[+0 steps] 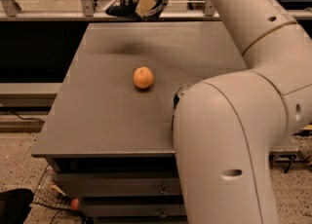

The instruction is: Pick blue chip bag

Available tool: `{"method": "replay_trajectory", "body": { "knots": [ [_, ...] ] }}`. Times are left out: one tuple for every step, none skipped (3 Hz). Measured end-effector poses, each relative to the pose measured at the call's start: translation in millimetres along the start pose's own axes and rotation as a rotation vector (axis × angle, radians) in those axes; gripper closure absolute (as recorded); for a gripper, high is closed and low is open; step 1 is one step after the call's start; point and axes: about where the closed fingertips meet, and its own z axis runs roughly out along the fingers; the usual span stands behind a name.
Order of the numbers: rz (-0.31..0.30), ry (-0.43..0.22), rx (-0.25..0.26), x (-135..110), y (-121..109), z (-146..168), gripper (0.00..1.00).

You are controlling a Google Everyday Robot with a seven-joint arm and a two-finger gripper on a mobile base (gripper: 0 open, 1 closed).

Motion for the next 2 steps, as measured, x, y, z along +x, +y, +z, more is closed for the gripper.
{"method": "replay_trajectory", "body": {
  "knots": [
    [0.008,-0.034,0.008,4.2,-2.8,-32.2,1.0],
    [0.009,-0.075,0.014,5.8,-3.0,-60.3,1.0]
  ]
}}
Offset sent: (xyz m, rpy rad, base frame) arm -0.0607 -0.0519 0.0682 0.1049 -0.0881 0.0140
